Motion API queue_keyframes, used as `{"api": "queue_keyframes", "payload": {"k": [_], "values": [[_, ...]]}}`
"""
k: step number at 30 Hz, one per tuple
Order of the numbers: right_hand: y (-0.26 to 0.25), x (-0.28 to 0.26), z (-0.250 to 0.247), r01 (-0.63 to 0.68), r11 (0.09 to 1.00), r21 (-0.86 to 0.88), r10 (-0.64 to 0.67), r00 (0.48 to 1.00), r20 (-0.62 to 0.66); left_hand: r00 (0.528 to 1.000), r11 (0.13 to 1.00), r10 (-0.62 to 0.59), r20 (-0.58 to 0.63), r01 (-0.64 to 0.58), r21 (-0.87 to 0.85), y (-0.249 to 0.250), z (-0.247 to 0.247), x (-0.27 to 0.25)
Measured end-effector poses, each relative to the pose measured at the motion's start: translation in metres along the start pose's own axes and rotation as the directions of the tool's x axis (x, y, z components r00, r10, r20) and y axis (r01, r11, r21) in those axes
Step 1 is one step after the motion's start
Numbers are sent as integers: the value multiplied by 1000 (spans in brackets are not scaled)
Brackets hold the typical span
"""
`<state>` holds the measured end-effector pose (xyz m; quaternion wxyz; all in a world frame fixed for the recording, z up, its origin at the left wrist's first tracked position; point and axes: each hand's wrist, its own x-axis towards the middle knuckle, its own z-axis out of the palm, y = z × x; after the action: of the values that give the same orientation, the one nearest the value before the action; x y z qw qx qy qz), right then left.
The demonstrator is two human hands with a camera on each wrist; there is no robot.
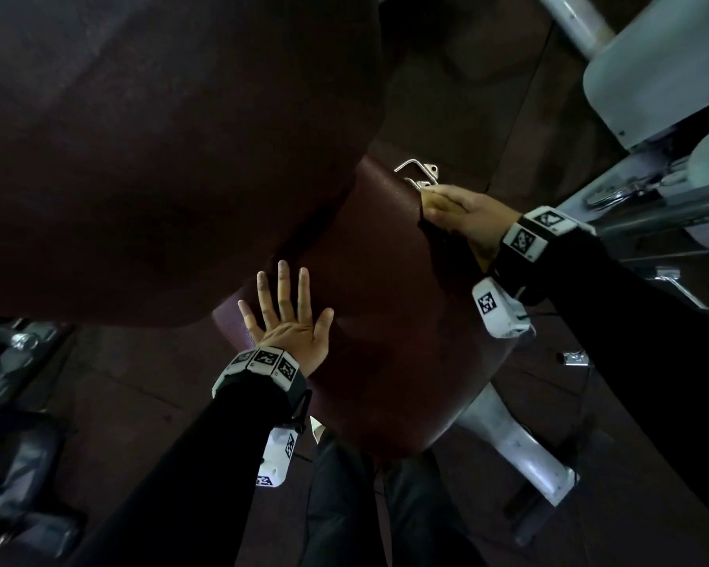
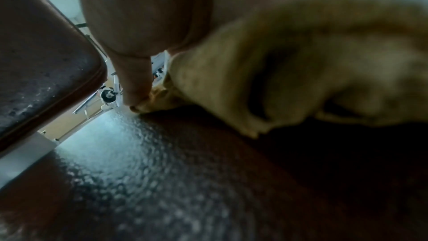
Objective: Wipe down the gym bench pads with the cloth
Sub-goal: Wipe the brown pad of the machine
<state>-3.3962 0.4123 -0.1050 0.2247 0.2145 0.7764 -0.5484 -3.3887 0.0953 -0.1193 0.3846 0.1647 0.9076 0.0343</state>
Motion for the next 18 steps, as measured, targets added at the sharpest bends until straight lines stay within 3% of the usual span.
{"api": "queue_keyframes", "payload": {"k": [3,5,12,18], "values": [[4,-8,-6,-1,999,-45,2,1000,9,999,999,18,-31,-19,-32,-1,0,0],[16,-23,-9,-9,999,42,9,1000,-8,999,999,7,-49,-9,-35,-2,0,1],[69,-109,3,-73,961,266,140,960,-243,998,999,-27,-61,29,27,-6,8,4],[56,-88,4,-21,964,265,90,964,-251,997,1000,-23,-74,23,2,-2,2,1]]}}
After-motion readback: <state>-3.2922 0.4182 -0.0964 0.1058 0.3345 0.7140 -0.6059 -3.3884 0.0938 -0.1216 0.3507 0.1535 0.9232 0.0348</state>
